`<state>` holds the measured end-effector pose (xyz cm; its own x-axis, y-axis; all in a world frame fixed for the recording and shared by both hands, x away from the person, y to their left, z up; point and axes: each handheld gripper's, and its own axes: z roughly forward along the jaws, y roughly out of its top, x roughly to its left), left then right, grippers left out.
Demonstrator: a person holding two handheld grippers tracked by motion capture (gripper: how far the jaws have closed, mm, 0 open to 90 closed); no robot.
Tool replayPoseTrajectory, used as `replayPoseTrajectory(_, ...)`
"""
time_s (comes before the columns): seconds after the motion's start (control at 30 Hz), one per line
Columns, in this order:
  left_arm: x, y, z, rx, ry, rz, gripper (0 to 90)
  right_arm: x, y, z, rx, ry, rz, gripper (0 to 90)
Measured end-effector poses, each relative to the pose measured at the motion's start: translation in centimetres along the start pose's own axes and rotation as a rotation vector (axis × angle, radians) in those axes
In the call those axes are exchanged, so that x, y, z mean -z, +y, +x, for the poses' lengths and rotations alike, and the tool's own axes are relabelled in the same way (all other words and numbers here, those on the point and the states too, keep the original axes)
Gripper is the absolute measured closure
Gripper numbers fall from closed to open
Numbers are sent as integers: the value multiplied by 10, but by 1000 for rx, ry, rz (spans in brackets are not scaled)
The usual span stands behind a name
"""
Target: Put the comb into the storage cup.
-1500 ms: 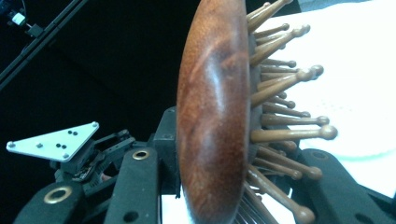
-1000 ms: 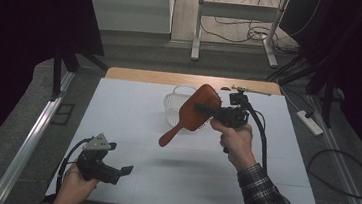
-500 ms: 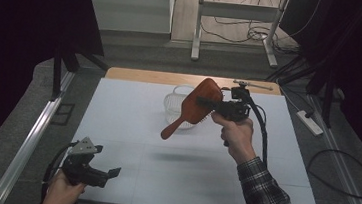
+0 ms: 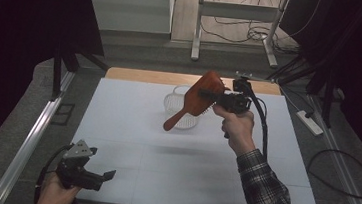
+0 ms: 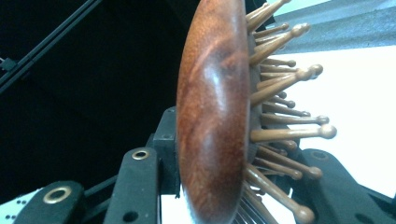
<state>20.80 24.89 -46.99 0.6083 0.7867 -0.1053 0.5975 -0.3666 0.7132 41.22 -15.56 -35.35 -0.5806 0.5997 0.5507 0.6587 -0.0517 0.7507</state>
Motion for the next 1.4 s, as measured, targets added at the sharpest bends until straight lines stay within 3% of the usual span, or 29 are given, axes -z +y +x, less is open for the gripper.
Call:
replayPoseTrajectory(0.3, 0, -1, 2, 6, -30, -11, 4, -2, 13, -3, -2, -25, -22, 578)
replayPoseTrajectory(1.4, 0, -1, 3, 5, -46, -9, 2, -22, 42, -17, -15, -134, -62, 578)
